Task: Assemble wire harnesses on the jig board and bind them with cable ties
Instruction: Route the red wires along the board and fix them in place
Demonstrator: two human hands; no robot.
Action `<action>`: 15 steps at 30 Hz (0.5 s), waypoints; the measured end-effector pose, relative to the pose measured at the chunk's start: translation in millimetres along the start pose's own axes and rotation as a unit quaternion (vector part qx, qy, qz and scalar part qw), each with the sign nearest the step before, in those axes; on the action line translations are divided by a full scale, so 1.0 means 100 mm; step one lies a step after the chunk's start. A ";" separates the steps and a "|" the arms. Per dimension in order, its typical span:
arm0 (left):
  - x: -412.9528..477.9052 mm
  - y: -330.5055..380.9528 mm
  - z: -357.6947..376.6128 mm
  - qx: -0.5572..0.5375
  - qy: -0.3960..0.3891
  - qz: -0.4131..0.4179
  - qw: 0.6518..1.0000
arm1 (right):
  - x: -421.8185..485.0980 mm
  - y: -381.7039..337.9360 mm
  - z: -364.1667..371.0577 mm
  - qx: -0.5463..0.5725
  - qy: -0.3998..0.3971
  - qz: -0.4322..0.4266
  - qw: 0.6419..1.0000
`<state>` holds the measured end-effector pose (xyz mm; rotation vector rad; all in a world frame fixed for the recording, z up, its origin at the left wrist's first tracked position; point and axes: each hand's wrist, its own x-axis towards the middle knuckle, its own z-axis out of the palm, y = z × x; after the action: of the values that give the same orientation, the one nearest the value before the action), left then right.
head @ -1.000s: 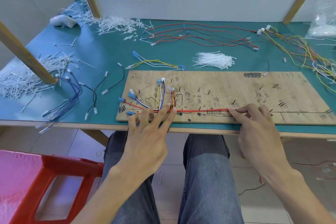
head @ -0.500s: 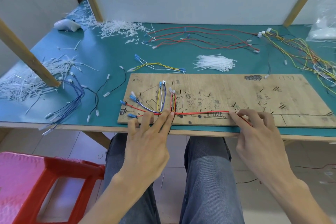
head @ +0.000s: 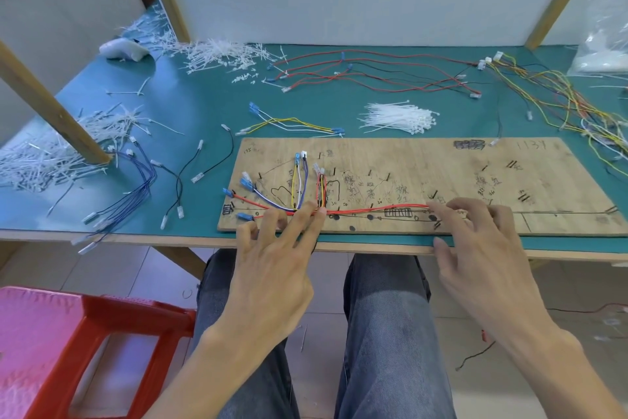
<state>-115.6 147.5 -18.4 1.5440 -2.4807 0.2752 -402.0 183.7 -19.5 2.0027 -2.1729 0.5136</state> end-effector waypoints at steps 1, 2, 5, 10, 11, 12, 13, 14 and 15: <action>0.00 0.00 -0.01 -0.004 0.004 -0.002 1.000 | 0.01 0.00 -0.01 0.000 0.001 0.004 1.000; -0.01 0.00 -0.02 -0.008 0.008 -0.004 1.000 | 0.01 0.00 -0.01 0.001 0.002 0.006 1.000; -0.03 0.02 -0.05 -0.017 0.016 0.002 1.000 | 0.05 -0.02 -0.02 0.006 0.010 0.002 1.000; -0.03 0.02 -0.08 -0.031 0.001 0.004 1.000 | 0.14 -0.08 0.00 0.030 0.018 -0.020 0.999; -0.03 0.02 -0.09 -0.035 -0.001 0.004 0.999 | 0.16 -0.08 0.00 0.031 0.012 -0.022 0.999; -0.02 0.01 -0.09 -0.039 -0.004 0.005 0.999 | 0.17 -0.08 0.01 0.031 0.004 -0.022 0.999; -0.01 0.01 -0.10 -0.044 -0.007 0.006 0.999 | 0.18 -0.08 0.02 0.031 -0.005 -0.020 0.999; 0.00 0.00 -0.11 -0.050 -0.009 0.006 0.999 | 0.19 -0.08 0.02 0.031 -0.014 -0.018 0.999; 0.00 0.00 -0.11 -0.055 -0.011 0.006 0.998 | 0.19 -0.07 0.02 0.030 -0.022 -0.018 0.999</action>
<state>-114.5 150.0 -7.3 1.4961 -2.4770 0.1210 -396.4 165.0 -14.3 2.1000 -2.1661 0.5417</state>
